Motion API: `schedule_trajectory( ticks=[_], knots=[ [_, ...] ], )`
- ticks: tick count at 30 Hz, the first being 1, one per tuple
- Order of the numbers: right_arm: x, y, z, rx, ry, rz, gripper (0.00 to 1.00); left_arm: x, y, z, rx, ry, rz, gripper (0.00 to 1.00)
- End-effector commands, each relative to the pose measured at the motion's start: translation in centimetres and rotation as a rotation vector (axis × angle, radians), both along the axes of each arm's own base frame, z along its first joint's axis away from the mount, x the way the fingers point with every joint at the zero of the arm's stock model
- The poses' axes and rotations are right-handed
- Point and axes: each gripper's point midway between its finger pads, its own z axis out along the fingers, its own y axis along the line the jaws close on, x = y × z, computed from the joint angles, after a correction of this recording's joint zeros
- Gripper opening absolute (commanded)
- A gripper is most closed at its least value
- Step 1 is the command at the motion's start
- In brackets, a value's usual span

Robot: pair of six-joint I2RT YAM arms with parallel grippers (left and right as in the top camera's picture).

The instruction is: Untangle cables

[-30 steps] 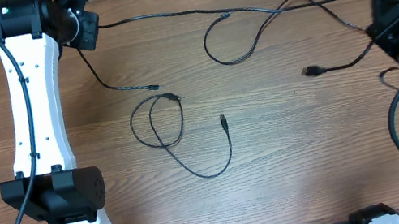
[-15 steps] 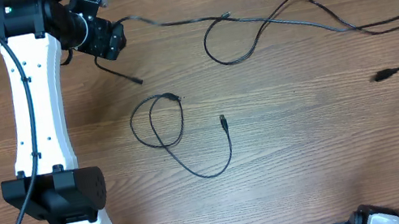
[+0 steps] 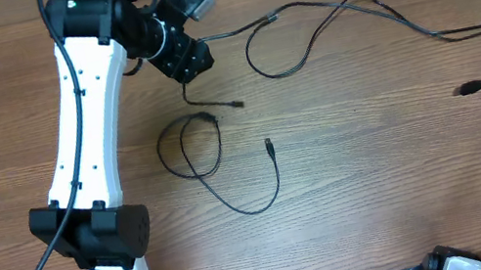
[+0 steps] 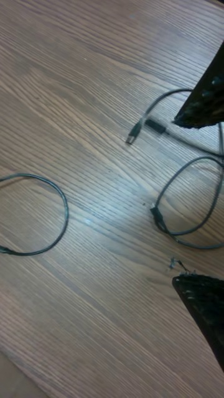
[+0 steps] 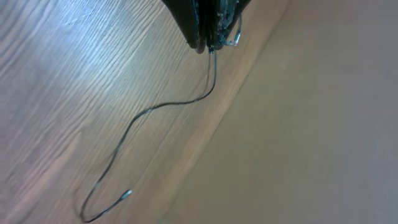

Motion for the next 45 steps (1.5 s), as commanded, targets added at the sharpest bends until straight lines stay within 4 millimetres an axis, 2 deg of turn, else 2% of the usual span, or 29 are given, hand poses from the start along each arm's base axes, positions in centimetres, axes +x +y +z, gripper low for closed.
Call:
schedule_trajectory(
  ticks=[1, 4, 5, 11, 19, 24, 32, 40, 45],
  knots=[
    [-0.8, -1.8, 1.0, -0.035, -0.016, -0.059, 0.04, -0.2, 1.0, -0.3, 0.056, -0.011, -0.013, 0.74],
    [-1.7, -3.4, 0.9, -0.04, -0.008, -0.113, 0.04, -0.6, 1.0, -0.4, 0.056, 0.005, -0.02, 0.55],
    [-2.0, -3.7, 0.9, -0.042, -0.006, -0.122, 0.04, -0.7, 0.8, -0.3, 0.048, 0.008, -0.024, 0.52],
    [-2.3, -4.4, 0.8, -0.041, -0.004, -0.133, 0.04, -2.4, -1.3, 0.2, -0.041, 0.026, -0.151, 0.42],
    [-1.7, -5.3, 0.4, -0.038, 0.004, -0.144, 0.04, -4.0, -1.8, -0.1, -0.026, 0.064, -0.206, 0.42],
    [-1.3, -6.6, -0.1, -0.031, 0.017, -0.17, 0.04, -4.7, -1.4, -0.4, -0.005, 0.085, -0.226, 0.23],
    [-1.6, -10.5, -1.7, -0.015, 0.054, -0.26, 0.04, -4.8, -1.9, -0.4, -0.01, 0.082, -0.237, 0.23],
    [-1.4, -13.3, -3.9, 0.03, 0.103, -0.302, 0.04, -4.7, -5.8, -0.2, 0.023, -0.009, -0.32, 0.19],
    [-1.4, -15.8, -5.2, 0.047, 0.121, -0.345, 0.04, -5.4, -8.1, -0.3, 0.039, -0.042, -0.375, 0.17]
  ],
)
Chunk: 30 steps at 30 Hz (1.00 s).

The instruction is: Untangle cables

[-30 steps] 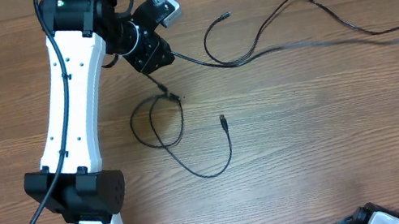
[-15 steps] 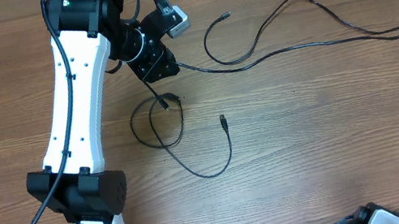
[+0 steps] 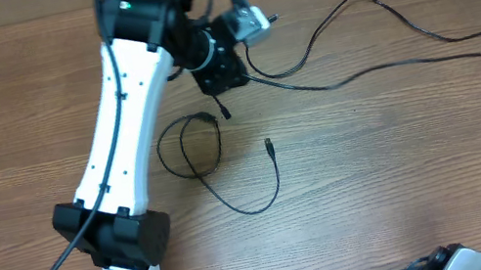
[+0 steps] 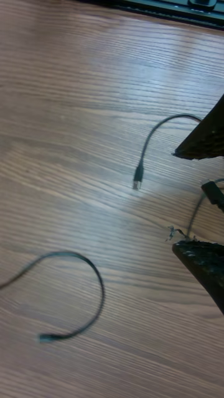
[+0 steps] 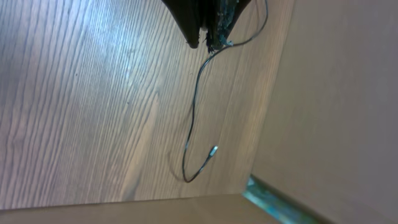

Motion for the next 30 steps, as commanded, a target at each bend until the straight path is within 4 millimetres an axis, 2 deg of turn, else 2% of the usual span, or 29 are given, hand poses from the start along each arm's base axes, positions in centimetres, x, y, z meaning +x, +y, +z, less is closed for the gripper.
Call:
schedule_trajectory(
  ticks=[1, 4, 8, 14, 21, 27, 28, 30],
  knots=[
    [-0.2, -2.2, 0.3, -0.029, -0.001, -0.04, 0.04, -0.5, -1.0, -0.1, 0.018, -0.023, -0.04, 0.15],
    [-0.1, -3.8, -0.6, -0.022, 0.006, -0.062, 0.04, -0.7, -1.7, -0.8, 0.027, -0.007, -0.053, 0.04],
    [0.2, -5.5, -2.1, -0.002, 0.023, -0.084, 0.04, -0.8, -2.8, -2.7, 0.037, 0.067, -0.024, 0.04],
    [0.3, -8.8, -4.0, 0.006, 0.028, -0.13, 0.04, -1.4, -5.1, -6.9, 0.089, 0.156, -0.058, 0.04],
    [0.2, -12.4, -5.8, 0.0, 0.025, -0.176, 0.04, -1.5, -8.8, -10.5, 0.097, 0.176, -0.096, 0.1],
    [0.6, -14.4, -7.4, -0.012, 0.04, -0.202, 0.04, -1.5, -12.2, -13.0, 0.083, 0.153, -0.131, 0.13],
    [0.7, -14.7, -7.6, -0.018, 0.041, -0.207, 0.04, -1.3, -12.7, -13.1, 0.074, 0.142, -0.128, 0.15],
    [0.8, -15.5, -8.1, -0.029, 0.049, -0.22, 0.04, -0.9, -13.5, -13.6, 0.06, 0.13, -0.122, 0.32]
  ],
)
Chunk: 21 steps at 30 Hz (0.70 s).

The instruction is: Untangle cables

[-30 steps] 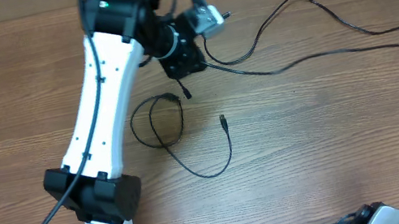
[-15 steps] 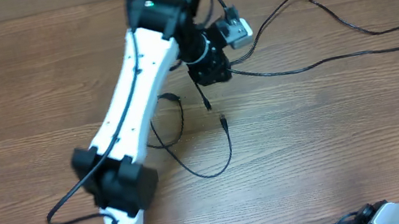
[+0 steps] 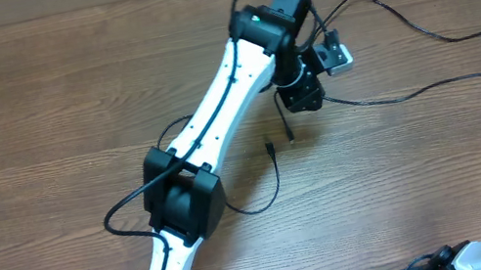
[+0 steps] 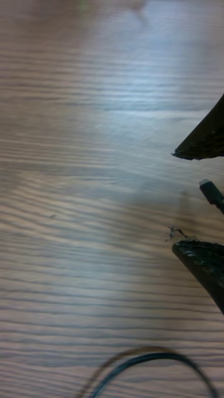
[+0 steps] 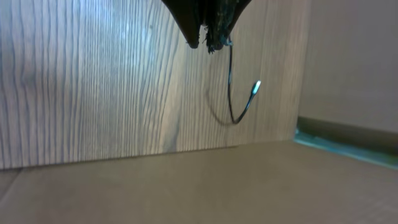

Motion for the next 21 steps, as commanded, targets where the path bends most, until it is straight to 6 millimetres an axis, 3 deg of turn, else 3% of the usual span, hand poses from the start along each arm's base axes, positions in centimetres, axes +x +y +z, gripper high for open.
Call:
schedule_trajectory(
  ticks=[1, 5, 9, 17, 21],
  knots=[
    [-0.4, -2.0, 0.0, -0.05, 0.029, -0.045, 0.04, 0.5, -1.0, -1.3, 0.001, 0.007, 0.033, 0.33],
    [-0.6, -3.7, -1.3, -0.077, 0.065, -0.09, 0.04, 0.8, -1.5, -2.8, 0.005, 0.031, 0.063, 0.34],
    [-0.6, -5.4, -2.5, -0.107, 0.093, -0.13, 0.04, 0.6, -1.4, -3.9, 0.023, 0.059, 0.073, 0.44],
    [1.0, -7.7, -7.3, -0.08, 0.11, -0.127, 0.04, 0.5, -2.2, -4.2, 0.009, 0.054, 0.062, 0.45],
    [1.7, -8.7, -9.4, -0.077, 0.113, -0.125, 0.04, -0.2, -3.7, -3.6, -0.05, 0.074, 0.04, 0.6]
  ],
)
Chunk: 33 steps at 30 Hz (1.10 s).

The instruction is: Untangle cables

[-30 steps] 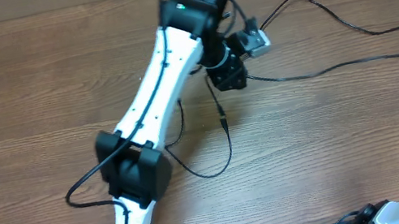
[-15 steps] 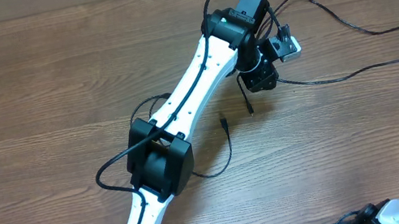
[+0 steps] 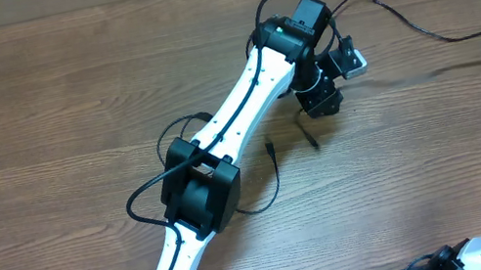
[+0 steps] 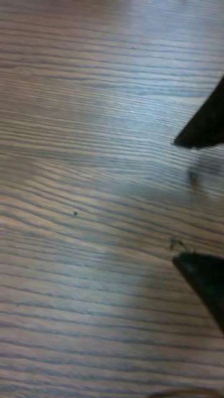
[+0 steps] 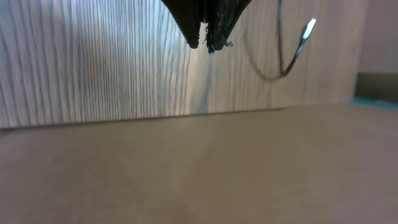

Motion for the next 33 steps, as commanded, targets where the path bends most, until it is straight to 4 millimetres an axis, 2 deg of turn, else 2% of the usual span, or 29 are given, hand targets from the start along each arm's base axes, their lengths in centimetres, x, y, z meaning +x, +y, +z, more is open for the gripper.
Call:
schedule_trajectory(
  ticks=[1, 5, 12, 13, 14, 15, 16, 18, 19, 23, 26, 29, 31, 33],
  knots=[
    [-0.1, -1.6, -0.6, -0.034, 0.019, -0.027, 0.04, -0.7, -1.0, 0.1, -0.043, 0.035, -0.013, 0.6],
    [0.5, -2.5, -1.7, -0.049, 0.008, -0.028, 0.04, -1.8, -1.7, 0.1, -0.041, 0.05, -0.035, 0.69],
    [2.2, -3.2, -3.8, -0.065, -0.002, -0.01, 0.04, -3.1, -2.1, -0.1, -0.025, 0.07, -0.056, 0.65],
    [2.4, -3.2, -4.0, -0.063, -0.001, -0.008, 0.08, -3.2, -2.1, 0.0, -0.027, 0.071, -0.056, 0.65],
    [2.6, -3.2, -4.5, -0.061, 0.001, -0.004, 0.17, -3.2, -2.1, 0.0, -0.027, 0.073, -0.055, 0.64],
    [2.8, -3.1, -4.7, -0.059, 0.002, -0.002, 0.31, -3.2, -2.1, 0.0, -0.026, 0.075, -0.049, 0.64],
    [2.9, -3.1, -5.2, -0.054, 0.006, 0.001, 0.57, -3.2, -2.1, 0.0, -0.026, 0.077, -0.046, 0.64],
    [3.0, -3.0, -5.8, -0.045, 0.011, 0.003, 0.95, -3.2, -2.1, 0.0, -0.024, 0.082, -0.039, 0.63],
    [3.0, -3.1, -6.1, -0.042, 0.013, 0.002, 1.0, -3.3, -2.0, -0.1, -0.021, 0.085, -0.039, 0.63],
    [3.9, -2.5, -6.3, -0.016, -0.021, 0.046, 1.0, -3.5, -1.7, -0.2, -0.008, 0.098, -0.039, 0.62],
    [6.3, -1.0, -6.0, 0.021, -0.101, 0.201, 1.0, -3.8, -1.4, -0.2, 0.003, 0.112, -0.038, 0.59],
    [9.2, 1.6, -4.9, 0.055, -0.221, 0.418, 1.0, -4.2, -1.1, -0.3, 0.018, 0.128, -0.038, 0.55],
    [11.4, 4.3, -3.3, 0.065, -0.334, 0.623, 1.0, -4.5, -0.8, -0.4, 0.03, 0.142, -0.037, 0.45],
    [12.4, 5.9, -2.2, 0.083, -0.413, 0.721, 1.0, -4.7, -0.6, -0.5, 0.04, 0.153, -0.037, 0.41]
  ],
)
